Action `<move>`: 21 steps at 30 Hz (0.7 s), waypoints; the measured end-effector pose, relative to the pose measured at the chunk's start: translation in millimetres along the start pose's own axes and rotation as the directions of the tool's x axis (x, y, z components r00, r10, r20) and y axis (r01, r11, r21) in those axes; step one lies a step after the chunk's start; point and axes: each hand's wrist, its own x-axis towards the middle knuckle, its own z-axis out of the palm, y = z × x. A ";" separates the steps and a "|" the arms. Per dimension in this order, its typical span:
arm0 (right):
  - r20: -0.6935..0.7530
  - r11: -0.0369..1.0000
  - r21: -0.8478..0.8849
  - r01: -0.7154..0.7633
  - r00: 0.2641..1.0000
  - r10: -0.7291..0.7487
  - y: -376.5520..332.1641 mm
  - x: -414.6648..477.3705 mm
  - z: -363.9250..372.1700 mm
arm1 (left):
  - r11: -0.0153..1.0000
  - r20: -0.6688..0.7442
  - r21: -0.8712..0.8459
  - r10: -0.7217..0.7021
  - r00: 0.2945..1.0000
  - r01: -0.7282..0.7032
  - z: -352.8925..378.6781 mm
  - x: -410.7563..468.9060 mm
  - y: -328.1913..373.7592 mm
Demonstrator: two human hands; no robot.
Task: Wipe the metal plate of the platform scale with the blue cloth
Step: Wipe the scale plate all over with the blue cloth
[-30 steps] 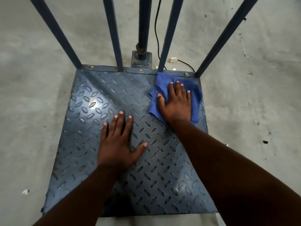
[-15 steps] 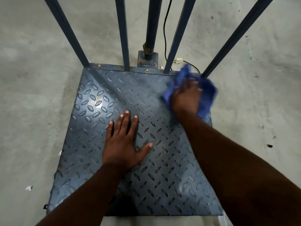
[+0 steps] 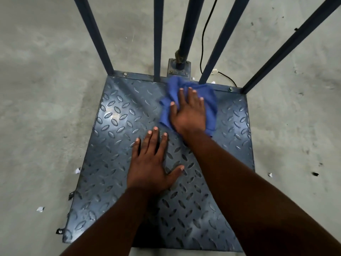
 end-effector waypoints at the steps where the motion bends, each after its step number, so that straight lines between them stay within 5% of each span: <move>1: 0.037 0.989 -0.001 0.150 0.988 -0.150 -16.6 4.1 4.5 | 1.000 -0.015 -0.010 -0.004 1.000 0.004 0.8 0.6 0.4; 5: 0.160 0.946 0.021 0.325 0.933 -0.324 -29.1 26.6 14.4 | 1.000 -0.026 -0.011 -0.019 0.999 0.019 2.2 -0.3 1.4; 13: 0.088 0.986 -0.070 -0.149 0.984 0.155 66.4 -27.7 -4.1 | 0.999 0.003 -0.014 -0.051 0.999 0.051 -1.0 -2.1 -0.6; 21: 0.049 0.971 -0.071 -0.229 0.971 0.233 56.6 -87.1 3.6 | 0.998 0.058 -0.017 -0.055 0.997 0.057 -6.7 -0.3 -0.2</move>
